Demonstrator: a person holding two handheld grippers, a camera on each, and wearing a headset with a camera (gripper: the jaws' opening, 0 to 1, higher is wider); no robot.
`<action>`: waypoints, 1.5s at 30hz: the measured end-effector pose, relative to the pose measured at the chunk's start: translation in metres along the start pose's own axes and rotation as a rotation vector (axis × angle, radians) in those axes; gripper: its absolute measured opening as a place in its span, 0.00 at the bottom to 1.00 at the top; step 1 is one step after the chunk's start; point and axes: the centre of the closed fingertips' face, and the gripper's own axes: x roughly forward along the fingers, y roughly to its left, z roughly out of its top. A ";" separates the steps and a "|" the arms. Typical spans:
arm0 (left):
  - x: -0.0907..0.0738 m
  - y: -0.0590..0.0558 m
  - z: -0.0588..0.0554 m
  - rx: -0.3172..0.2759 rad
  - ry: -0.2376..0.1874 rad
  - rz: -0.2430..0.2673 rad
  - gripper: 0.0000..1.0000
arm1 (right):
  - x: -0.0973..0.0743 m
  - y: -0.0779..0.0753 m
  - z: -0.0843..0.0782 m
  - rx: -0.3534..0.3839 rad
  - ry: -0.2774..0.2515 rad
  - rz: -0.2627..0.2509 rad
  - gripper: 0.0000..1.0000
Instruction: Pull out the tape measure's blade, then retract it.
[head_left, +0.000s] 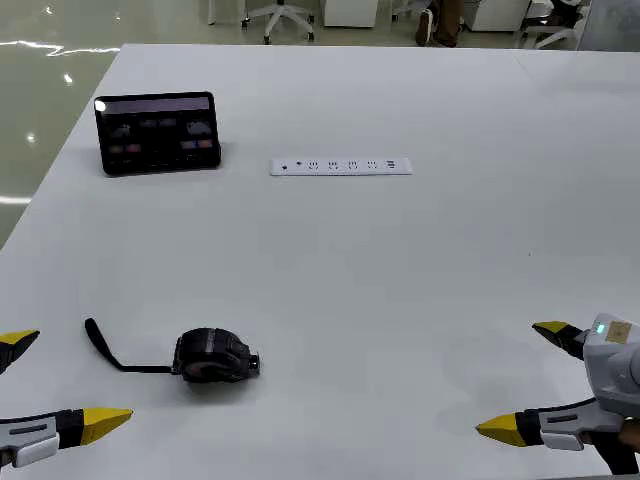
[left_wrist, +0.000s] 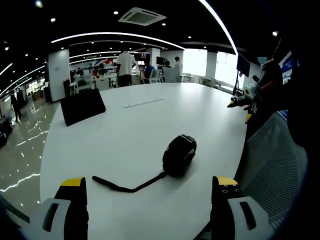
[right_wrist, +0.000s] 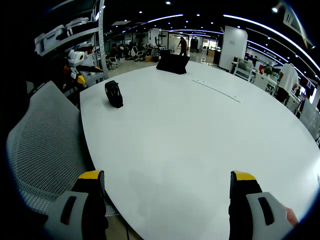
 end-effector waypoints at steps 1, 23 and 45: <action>0.000 -0.001 0.001 0.000 -0.001 -0.002 1.00 | 0.000 0.000 0.000 -0.002 0.000 -0.004 1.00; 0.005 -0.008 0.003 0.061 0.022 -0.046 1.00 | -0.001 -0.009 0.014 -0.019 -0.040 -0.025 1.00; 0.081 -0.056 0.029 0.340 0.244 -0.395 0.87 | 0.098 0.063 0.106 -0.256 -0.107 0.229 1.00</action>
